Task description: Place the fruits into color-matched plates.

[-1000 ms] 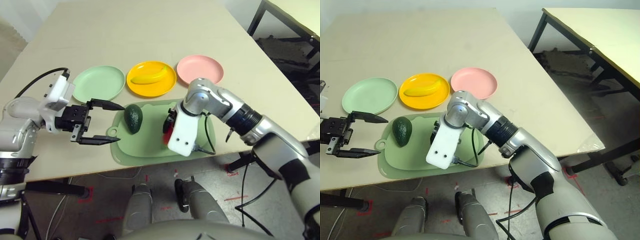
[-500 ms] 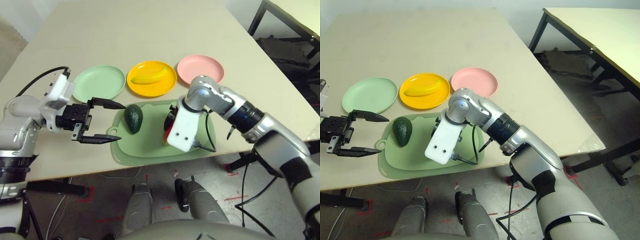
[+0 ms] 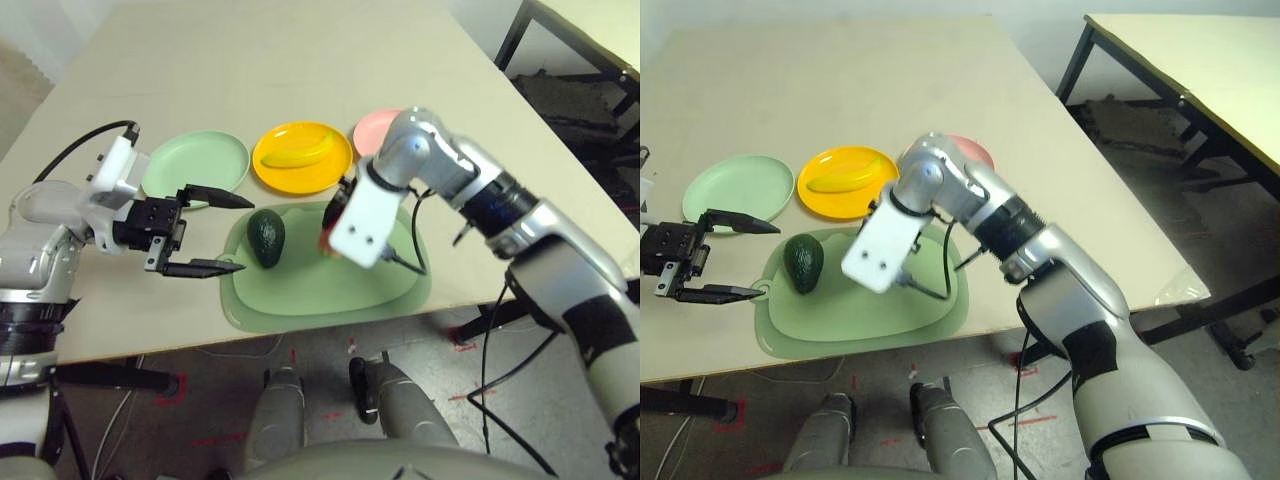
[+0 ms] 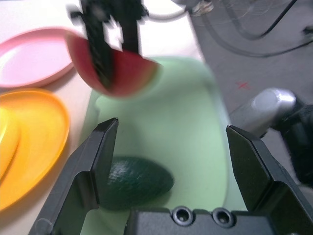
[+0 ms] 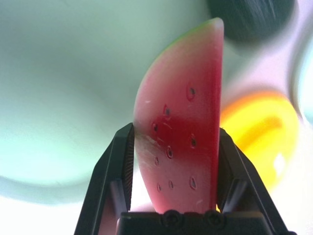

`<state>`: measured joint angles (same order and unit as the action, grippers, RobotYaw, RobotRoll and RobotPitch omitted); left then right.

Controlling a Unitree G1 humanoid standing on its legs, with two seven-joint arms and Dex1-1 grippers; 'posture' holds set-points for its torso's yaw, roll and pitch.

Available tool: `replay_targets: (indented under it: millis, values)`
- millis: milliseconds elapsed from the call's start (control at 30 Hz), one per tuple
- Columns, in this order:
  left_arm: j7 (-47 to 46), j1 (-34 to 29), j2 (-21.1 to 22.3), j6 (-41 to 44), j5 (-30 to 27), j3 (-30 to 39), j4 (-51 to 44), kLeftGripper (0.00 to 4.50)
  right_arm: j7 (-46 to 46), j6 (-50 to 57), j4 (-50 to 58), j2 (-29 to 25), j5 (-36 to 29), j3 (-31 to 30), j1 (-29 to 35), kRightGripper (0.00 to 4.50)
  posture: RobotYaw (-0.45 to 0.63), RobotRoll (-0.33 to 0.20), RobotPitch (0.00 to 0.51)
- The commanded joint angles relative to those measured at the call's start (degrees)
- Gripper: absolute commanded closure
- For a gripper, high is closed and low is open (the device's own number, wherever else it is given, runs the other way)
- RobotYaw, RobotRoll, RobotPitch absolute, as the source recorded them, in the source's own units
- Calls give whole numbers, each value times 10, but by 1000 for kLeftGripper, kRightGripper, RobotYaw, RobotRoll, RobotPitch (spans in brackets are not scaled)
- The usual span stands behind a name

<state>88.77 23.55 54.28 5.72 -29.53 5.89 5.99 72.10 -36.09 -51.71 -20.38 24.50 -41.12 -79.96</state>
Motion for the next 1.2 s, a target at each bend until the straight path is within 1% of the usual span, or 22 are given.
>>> replay_targets:
  millis: [33, 167, 267, 500, 700, 733, 767, 867, 900, 1200]
  values:
    - [-7, -3, 0, -8, 23, -8, 5, 0, -116, -19, -125, 6, 80, -22, -28, 2282, 44, 0, 157]
    - [-8, -6, 1, -9, 27, -5, 6, 0, -235, 4, -210, 12, 137, -31, -42, 2282, 43, 0, 161]
    - [-7, -8, -1, -9, 28, -5, 4, 0, -291, 25, -240, 12, 164, -33, -45, 2282, 41, 0, 165]
    - [-6, -8, -4, -11, 32, -8, 4, 0, -366, 65, -264, 7, 198, -27, -38, 2282, 40, 0, 169]
    - [-7, -12, -7, -15, 34, -8, 3, 0, -406, 80, -267, 7, 204, -18, -37, 2282, 40, 0, 169]
    - [-9, -11, -8, -21, 37, -6, 5, 0, -405, 79, -267, 7, 203, -16, -36, 1548, 40, 0, 169]
    - [-12, -10, -10, -29, 39, -5, 7, 0, -404, 78, -267, 7, 203, -14, -36, 1273, 40, 0, 166]
    - [-19, -6, -17, -41, 40, -2, 12, 0, -402, 76, -267, 8, 202, -11, -33, 172, 41, 0, 164]
    - [-19, -6, -18, -43, 40, -2, 12, 0, -398, 74, -267, 9, 199, -8, -31, 29, 41, 0, 164]
    - [-19, -8, -14, -54, 38, -2, 16, 0, -349, 51, -259, 5, 181, 20, -27, 29, 49, 0, 163]
